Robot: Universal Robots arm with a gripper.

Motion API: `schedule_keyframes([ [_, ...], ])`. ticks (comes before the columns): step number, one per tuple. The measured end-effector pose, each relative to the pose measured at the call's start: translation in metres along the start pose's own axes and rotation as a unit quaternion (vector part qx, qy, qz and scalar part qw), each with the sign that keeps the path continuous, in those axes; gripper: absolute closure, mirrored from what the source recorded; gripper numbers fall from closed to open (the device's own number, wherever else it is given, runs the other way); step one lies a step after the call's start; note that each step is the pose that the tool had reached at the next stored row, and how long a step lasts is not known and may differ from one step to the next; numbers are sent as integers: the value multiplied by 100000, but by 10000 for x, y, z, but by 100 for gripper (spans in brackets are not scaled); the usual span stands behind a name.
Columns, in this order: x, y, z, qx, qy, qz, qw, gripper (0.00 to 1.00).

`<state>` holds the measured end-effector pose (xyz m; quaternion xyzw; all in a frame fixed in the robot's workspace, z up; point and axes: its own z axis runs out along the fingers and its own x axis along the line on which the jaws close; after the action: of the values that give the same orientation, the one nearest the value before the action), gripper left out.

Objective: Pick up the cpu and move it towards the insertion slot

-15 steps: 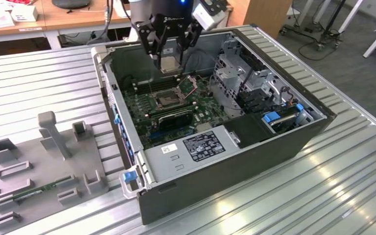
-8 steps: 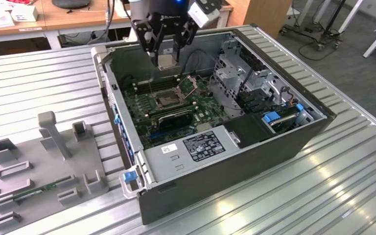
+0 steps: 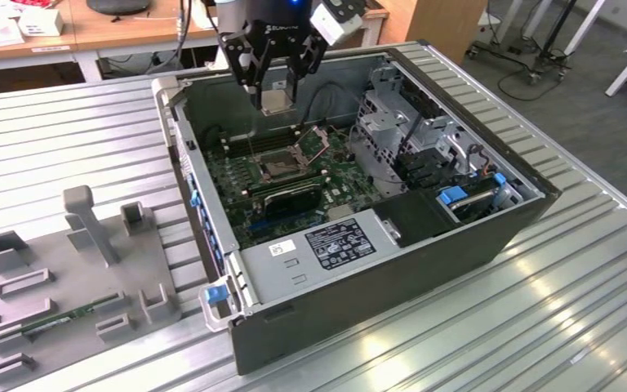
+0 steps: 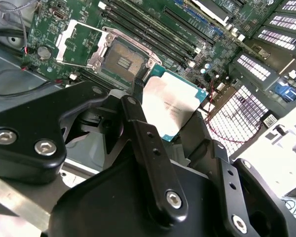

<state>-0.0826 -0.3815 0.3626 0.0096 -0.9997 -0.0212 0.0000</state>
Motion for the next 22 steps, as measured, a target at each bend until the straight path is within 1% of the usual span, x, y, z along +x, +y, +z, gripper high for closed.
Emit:
schedule_keyframes([
  [3, -5, 1, 0, -1, 6, -1, 100000, 45],
  [6, -25, 0, 1, -4, 43, 1, 100000, 45],
  [15, -29, 2, 1, 1, 48, -1, 100000, 45],
  [19, -29, 21, 4, 1, 47, 4, 100000, 45],
  [22, -30, 56, 16, 3, 45, 1, 100000, 45],
])
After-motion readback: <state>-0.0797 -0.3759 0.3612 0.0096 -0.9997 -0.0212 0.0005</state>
